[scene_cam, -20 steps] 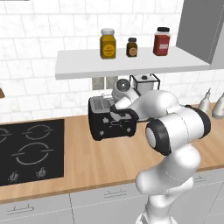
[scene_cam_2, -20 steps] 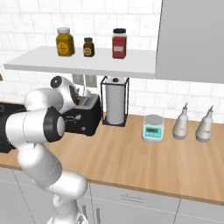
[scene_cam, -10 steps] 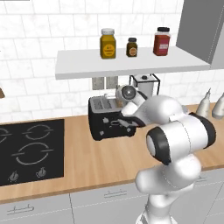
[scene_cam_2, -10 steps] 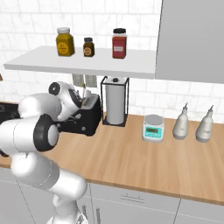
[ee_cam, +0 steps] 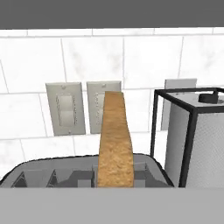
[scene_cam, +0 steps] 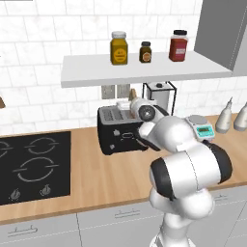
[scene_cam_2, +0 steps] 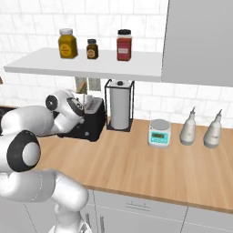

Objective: Start the toaster. Once the lever pops up, take the bread to the plate on the dining counter.

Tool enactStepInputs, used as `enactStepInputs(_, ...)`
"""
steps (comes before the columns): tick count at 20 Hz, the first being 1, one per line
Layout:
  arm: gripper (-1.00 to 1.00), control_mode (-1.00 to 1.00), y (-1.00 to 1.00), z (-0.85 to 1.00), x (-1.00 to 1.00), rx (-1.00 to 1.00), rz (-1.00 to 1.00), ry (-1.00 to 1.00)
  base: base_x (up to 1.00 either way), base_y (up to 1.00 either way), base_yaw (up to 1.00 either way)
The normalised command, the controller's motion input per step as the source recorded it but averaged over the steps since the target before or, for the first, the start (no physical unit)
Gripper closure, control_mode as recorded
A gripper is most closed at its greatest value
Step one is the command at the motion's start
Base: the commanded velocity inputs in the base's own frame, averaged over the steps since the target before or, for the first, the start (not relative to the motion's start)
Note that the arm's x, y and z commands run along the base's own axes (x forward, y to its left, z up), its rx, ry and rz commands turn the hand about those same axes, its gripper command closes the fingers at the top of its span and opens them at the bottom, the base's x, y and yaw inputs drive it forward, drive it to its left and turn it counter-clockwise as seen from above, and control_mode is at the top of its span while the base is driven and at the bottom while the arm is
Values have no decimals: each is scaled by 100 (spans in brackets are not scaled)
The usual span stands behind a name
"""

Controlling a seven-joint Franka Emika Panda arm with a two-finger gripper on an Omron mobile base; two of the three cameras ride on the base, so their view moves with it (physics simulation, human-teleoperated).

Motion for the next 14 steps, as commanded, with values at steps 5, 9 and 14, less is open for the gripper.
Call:
enactStepInputs(5,100,-100,0,82,-69,11,-3,0,0,0,0)
enactStepInputs(9,100,-100,0,100,-61,13,-4,0,0,0,0)
enactStepInputs(14,100,-100,0,95,-55,13,-5,4,0,0,0)
